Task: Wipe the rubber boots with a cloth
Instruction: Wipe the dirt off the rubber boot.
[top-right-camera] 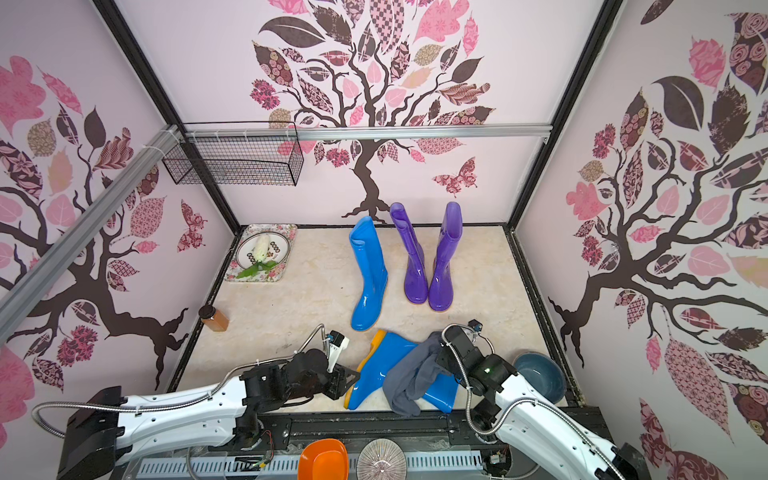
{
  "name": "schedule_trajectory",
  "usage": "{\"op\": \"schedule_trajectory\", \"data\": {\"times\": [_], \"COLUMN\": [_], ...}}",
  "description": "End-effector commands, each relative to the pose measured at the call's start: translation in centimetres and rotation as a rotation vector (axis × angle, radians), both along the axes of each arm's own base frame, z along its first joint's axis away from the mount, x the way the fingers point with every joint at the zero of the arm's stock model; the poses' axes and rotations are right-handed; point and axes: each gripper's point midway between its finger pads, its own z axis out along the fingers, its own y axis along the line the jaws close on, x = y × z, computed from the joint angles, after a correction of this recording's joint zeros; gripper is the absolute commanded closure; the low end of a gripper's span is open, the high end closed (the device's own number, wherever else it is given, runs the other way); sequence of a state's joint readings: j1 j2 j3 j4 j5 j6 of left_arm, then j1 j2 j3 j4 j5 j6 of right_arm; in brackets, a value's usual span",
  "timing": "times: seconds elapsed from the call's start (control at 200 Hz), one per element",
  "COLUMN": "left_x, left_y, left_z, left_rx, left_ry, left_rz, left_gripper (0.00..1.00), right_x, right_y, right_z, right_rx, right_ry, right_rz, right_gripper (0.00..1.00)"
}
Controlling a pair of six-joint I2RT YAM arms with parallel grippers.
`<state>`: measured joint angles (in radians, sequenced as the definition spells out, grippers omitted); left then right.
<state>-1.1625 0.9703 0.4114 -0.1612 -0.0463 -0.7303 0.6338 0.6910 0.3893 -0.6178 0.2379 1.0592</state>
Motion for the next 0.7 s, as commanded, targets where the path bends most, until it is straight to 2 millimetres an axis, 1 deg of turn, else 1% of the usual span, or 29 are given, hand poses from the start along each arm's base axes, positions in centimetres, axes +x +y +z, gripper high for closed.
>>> {"op": "schedule_trajectory", "data": {"times": [0.0,0.035,0.04,0.045,0.07,0.13,0.235,0.285,0.345,0.405,0.46,0.47,0.485,0.49,0.505,0.53,0.535,0.54,0.585,0.59,0.595,0.66,0.695], "left_x": [0.7,0.8,0.8,0.8,0.8,0.8,0.8,0.8,0.8,0.8,0.8,0.8,0.8,0.8,0.9,0.9,0.8,0.8,0.8,0.9,0.8,0.9,0.8], "left_y": [0.1,0.1,0.1,0.1,0.1,0.2,0.4,0.5,0.5,0.5,0.6,0.6,0.6,0.6,0.6,0.7,0.7,0.8,0.9,0.9,0.9,0.9,0.9], "left_z": [-0.3,-0.2,-0.2,-0.2,-0.3,-0.3,-0.7,-0.9,-1.1,-1.1,-1.0,-0.9,-0.9,-0.8,-0.7,-0.7,-0.7,-0.8,-0.7,-0.6,-0.7,-0.5,-0.4], "left_rx": [0.025,0.023,0.023,0.022,0.024,0.023,0.022,0.028,0.035,0.034,0.036,0.034,0.034,0.032,0.028,0.026,0.026,0.026,0.020,0.018,0.020,0.016,0.016], "left_ry": [-0.011,-0.010,-0.010,-0.011,-0.010,-0.009,-0.002,0.001,0.006,0.007,0.006,0.005,0.004,0.003,0.002,0.001,0.001,0.001,0.000,-0.001,-0.001,-0.002,-0.003], "left_rz": [0.025,0.026,0.025,0.025,0.028,0.033,0.046,0.048,0.050,0.052,0.054,0.054,0.056,0.057,0.058,0.060,0.060,0.061,0.066,0.067,0.066,0.068,0.065], "left_gripper": [0.65,0.65,0.65,0.65,0.65,0.65,0.65,0.65,0.65,0.65,0.65,0.65,0.65,0.65,0.65,0.65,0.65,0.65,0.65,0.64,0.65,0.64,0.64], "right_x": [0.1,0.6,0.4,0.7,0.7,1.4,2.9,3.4,3.8,3.7,3.4,3.2,3.1,3.0,3.0,2.7,2.6,2.6,2.1,2.0,2.0,1.1,0.7], "right_y": [0.8,2.4,2.6,2.9,3.8,6.4,10.4,12.5,14.3,14.9,14.1,13.5,13.2,12.7,12.3,10.9,10.4,10.4,7.7,7.0,7.0,3.1,1.5], "right_z": [-0.2,0.0,-0.3,0.0,-0.2,0.3,2.4,3.4,4.1,3.7,2.2,1.7,1.4,1.0,0.8,0.1,-0.2,-0.2,-0.9,-1.1,-1.1,-1.3,-1.1], "right_rx": [0.049,0.112,0.115,0.134,0.166,0.261,0.356,0.373,0.357,0.363,0.354,0.341,0.332,0.318,0.311,0.273,0.260,0.260,0.203,0.185,0.185,0.097,0.061], "right_ry": [0.007,-0.006,0.006,-0.011,0.006,0.003,-0.020,-0.032,-0.041,-0.018,0.024,0.036,0.042,0.049,0.052,0.063,0.068,0.068,0.073,0.077,0.077,0.053,0.031], "right_rz": [-0.005,0.045,0.053,0.056,0.080,0.139,0.263,0.325,0.368,0.364,0.307,0.285,0.271,0.255,0.237,0.191,0.173,0.173,0.091,0.071,0.071,-0.042,-0.082], "right_gripper": [1.00,1.00,1.00,1.00,1.00,1.00,1.00,1.00,1.00,1.00,1.00,1.00,1.00,1.00,1.00,1.00,1.00,1.00,1.00,1.00,1.00,1.00,1.00]}}
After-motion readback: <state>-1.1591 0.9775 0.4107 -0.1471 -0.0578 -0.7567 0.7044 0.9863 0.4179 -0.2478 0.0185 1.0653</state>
